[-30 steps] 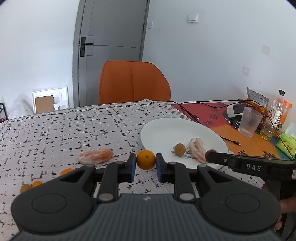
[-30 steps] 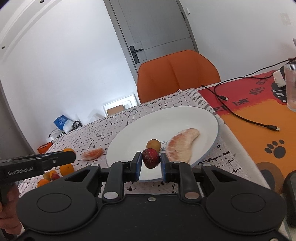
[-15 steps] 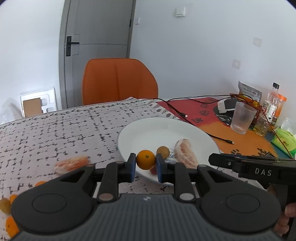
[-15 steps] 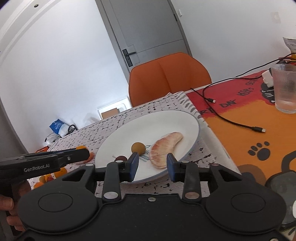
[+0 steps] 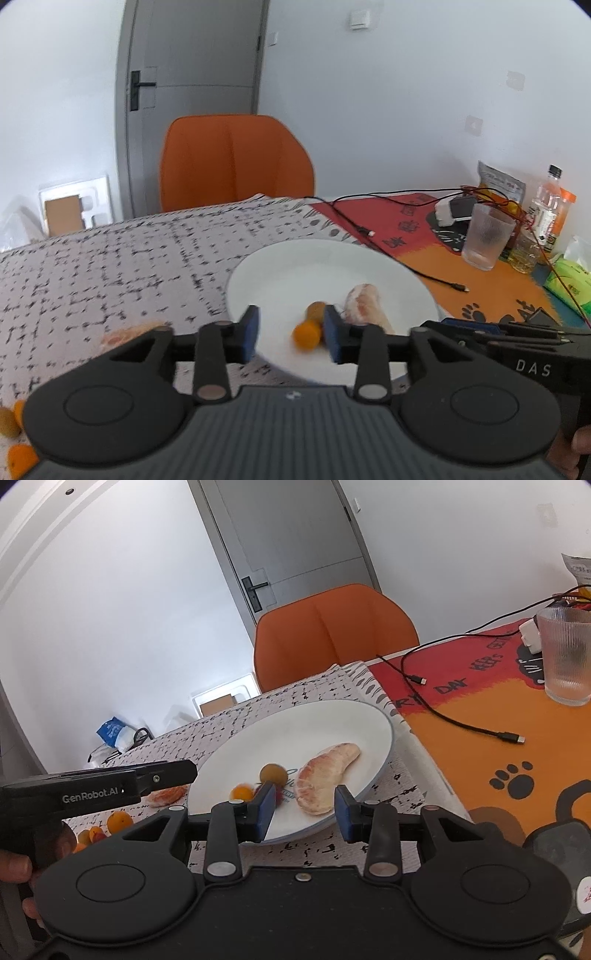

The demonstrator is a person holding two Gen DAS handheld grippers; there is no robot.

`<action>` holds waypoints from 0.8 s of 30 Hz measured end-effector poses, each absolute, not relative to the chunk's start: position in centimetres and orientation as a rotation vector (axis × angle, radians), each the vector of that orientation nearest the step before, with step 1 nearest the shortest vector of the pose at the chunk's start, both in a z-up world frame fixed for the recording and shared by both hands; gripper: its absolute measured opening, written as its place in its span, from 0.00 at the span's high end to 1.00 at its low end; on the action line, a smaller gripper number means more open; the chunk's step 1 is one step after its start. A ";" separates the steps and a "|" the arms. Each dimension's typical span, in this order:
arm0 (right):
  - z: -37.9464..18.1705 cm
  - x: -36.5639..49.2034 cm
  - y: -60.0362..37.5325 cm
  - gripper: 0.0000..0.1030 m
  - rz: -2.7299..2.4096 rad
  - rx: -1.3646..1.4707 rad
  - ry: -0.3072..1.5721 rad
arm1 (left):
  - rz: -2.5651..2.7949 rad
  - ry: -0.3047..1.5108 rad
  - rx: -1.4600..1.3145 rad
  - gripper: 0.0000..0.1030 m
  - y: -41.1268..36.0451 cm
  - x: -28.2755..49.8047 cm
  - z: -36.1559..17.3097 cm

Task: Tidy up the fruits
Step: 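Open the left gripper to drop the tangerine while the right releases the plum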

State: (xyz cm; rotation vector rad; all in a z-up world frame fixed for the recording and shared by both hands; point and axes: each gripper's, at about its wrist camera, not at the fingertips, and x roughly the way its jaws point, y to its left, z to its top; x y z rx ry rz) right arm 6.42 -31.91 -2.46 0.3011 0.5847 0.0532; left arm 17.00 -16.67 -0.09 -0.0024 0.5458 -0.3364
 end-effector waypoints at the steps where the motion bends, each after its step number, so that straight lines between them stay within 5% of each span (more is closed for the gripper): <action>1: -2.5 6.5 -31.7 0.60 0.057 0.301 0.585 | -0.324 0.546 -0.003 0.53 -16.3 16.9 -0.1; 4: -2.6 6.7 -31.1 0.55 0.069 0.298 0.582 | -0.295 0.540 -0.009 0.42 -15.1 16.4 0.1; 15: -2.6 7.4 -28.4 0.41 0.101 0.271 0.591 | -0.189 0.524 -0.049 0.25 -10.4 14.2 0.7; 24: -2.3 7.2 -26.3 0.04 0.095 0.248 0.570 | -0.122 0.516 -0.044 0.17 -7.5 12.2 0.8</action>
